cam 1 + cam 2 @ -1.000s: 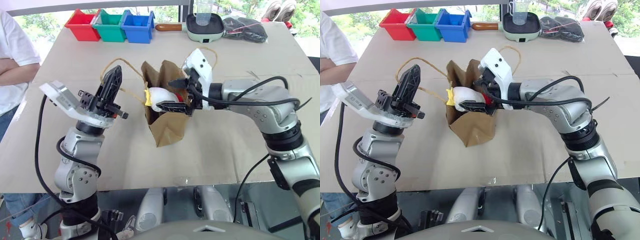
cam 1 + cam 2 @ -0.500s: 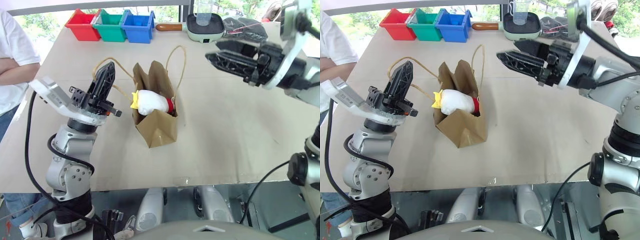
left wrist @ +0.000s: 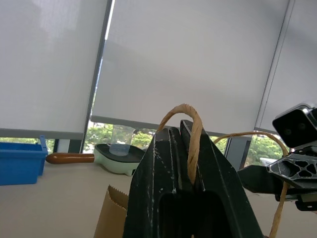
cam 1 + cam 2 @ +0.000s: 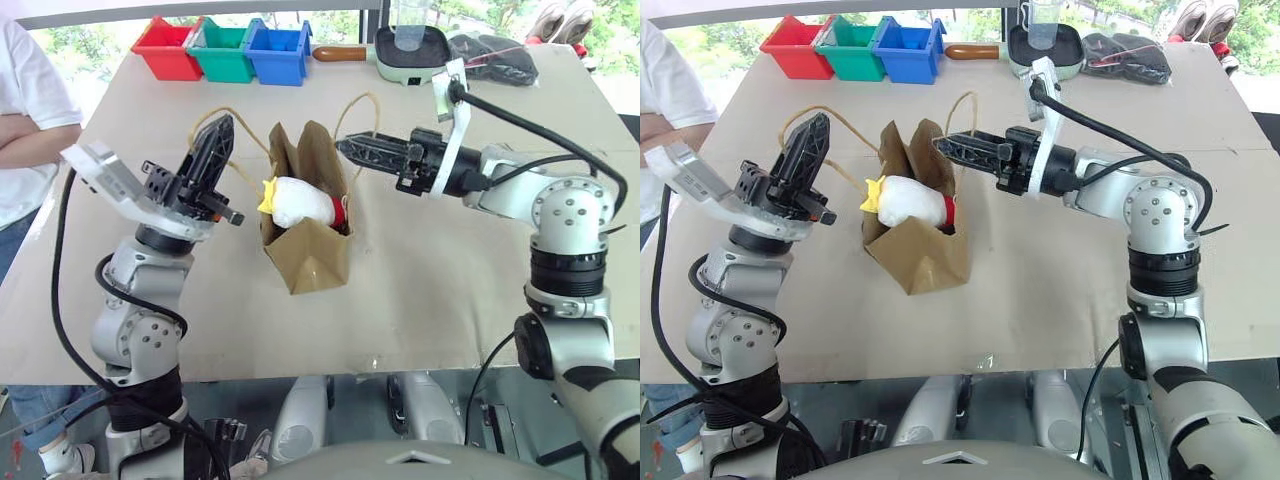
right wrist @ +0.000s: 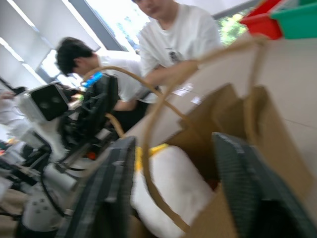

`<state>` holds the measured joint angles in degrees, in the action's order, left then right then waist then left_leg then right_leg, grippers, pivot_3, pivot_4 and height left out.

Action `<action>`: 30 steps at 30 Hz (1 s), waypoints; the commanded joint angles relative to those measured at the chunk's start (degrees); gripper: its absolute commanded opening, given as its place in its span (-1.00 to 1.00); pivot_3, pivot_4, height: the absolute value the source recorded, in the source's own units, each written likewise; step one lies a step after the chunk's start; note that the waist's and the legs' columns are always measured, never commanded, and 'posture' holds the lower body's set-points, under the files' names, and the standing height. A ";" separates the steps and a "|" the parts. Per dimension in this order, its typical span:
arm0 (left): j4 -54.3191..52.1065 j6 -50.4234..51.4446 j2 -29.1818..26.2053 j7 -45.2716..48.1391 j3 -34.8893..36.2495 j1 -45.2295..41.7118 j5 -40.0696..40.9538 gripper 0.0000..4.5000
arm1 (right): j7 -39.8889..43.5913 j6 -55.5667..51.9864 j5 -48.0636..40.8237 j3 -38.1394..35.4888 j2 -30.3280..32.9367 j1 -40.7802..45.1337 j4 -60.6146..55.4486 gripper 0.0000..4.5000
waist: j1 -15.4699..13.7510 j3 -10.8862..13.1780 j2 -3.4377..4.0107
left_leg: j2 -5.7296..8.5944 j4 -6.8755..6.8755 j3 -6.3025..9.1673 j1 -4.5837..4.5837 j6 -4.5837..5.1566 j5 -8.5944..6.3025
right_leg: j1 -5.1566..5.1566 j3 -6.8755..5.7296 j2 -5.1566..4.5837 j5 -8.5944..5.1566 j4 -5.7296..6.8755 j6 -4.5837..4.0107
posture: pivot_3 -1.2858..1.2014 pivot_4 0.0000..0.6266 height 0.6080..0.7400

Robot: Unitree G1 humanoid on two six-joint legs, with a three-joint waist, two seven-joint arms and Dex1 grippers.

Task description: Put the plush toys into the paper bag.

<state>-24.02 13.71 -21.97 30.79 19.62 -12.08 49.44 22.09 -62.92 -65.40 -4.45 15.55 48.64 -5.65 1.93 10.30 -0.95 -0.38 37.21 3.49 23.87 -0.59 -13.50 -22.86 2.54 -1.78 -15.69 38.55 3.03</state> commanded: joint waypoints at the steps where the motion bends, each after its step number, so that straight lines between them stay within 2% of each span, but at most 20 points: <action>1: -1.82 -0.48 -0.32 -0.34 0.19 -0.81 0.19 -1.00 | 3.65 4.07 -4.62 -4.17 -2.52 0.84 -2.77 -0.73 | 0.14 0.00 0.00 | 0.00 0.00 0.01 0.00 0.00 0.00 | 0.00 0.00 0.01 0.00 0.01 0.00 | 0.03 -0.52 1.00; 2: -1.59 -0.38 -0.36 -0.33 0.18 -1.13 0.34 -1.00 | 4.15 4.33 -5.89 -4.86 -3.01 0.70 -3.44 -0.87 | 0.13 0.00 0.00 | -0.01 0.00 0.03 -0.01 0.00 0.00 | 0.00 -0.02 0.02 0.00 0.02 0.00 | 0.03 -0.52 1.00; 8: 6.14 0.99 -2.35 3.82 -0.57 -9.23 0.88 -1.00 | -0.16 7.14 -16.04 -8.71 -7.13 1.04 -6.51 -0.87 | 0.13 0.00 0.00 | 0.01 0.00 0.04 -0.04 0.00 0.00 | 0.01 -0.04 0.03 0.00 0.07 0.00 | 0.03 -0.52 1.00; 10: 12.47 1.76 -4.52 7.99 -1.50 -14.32 -0.16 -1.00 | -2.19 8.52 -17.40 -9.23 -7.45 1.32 -7.97 -0.87 | 0.06 0.01 0.01 | 0.02 0.02 0.08 -0.04 0.00 0.00 | 0.01 -0.08 0.06 0.00 0.14 0.00 | 0.03 -0.52 1.00; 13: 27.43 0.97 -8.67 18.16 -5.19 -25.48 -4.81 -1.00 | -6.16 10.62 -17.98 -9.31 -6.71 1.98 -11.14 -0.87 | 0.07 0.02 0.02 | 0.05 0.07 0.13 -0.04 -0.01 0.01 | 0.00 -0.12 0.08 -0.01 0.29 -0.01 | 0.03 -0.52 1.00; 18: 57.49 -6.63 -9.62 35.35 -16.81 -46.85 -19.77 -1.00 | -11.27 8.66 -10.18 -2.16 -2.30 -4.04 -18.11 -0.87 | 0.21 0.01 -0.02 | 0.07 0.01 0.13 0.01 -0.01 0.01 | -0.02 -0.15 0.11 -0.02 0.12 0.01 | 0.03 -0.52 1.00; 22: 71.98 -15.21 -6.85 40.59 -19.04 -53.94 -26.13 -1.00 | -11.32 9.91 -2.20 2.25 0.50 -9.21 -19.46 -0.87 | 0.64 0.02 -0.01 | 0.07 -0.09 0.01 0.01 -0.01 0.01 | -0.03 -0.06 0.07 -0.02 -0.05 0.01 | 0.03 -0.52 1.00; 26: 77.16 -16.60 -5.80 46.11 -19.44 -55.84 -28.41 -1.00 | -7.57 10.78 4.41 6.48 5.08 -12.36 -22.61 -0.87 | 1.30 0.03 -0.02 | 0.04 -0.10 -0.11 0.30 0.00 0.00 | -0.46 0.08 0.07 -0.02 0.05 0.01 | 0.03 -0.52 1.00; 28: 76.31 -15.13 -6.06 50.12 -18.20 -55.21 -27.04 -1.00 | -6.62 10.90 2.35 4.98 5.71 -13.41 -24.70 -0.65 | 1.39 0.03 -0.01 | 0.01 -0.02 -0.04 0.58 0.00 0.01 | -0.73 0.01 0.10 -0.02 0.23 0.01 | 0.03 -0.52 1.00; 30: 75.57 -12.41 -7.09 50.63 -16.35 -54.73 -25.81 -0.66 | -6.12 10.19 0.30 2.79 7.39 -13.83 -26.42 -0.33 | 1.38 0.03 -0.01 | -0.01 0.05 0.08 0.78 -0.01 0.01 | -0.85 -0.11 0.10 -0.02 0.28 0.01 | 0.03 -0.52 1.00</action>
<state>53.43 0.05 -27.52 80.25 0.75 -65.90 22.03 14.83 -53.46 -63.08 1.16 22.07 34.51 -28.45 3.32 10.33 -0.96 -0.40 37.30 3.57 24.67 -0.59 -13.48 -23.70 2.43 -1.69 -15.70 38.83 3.04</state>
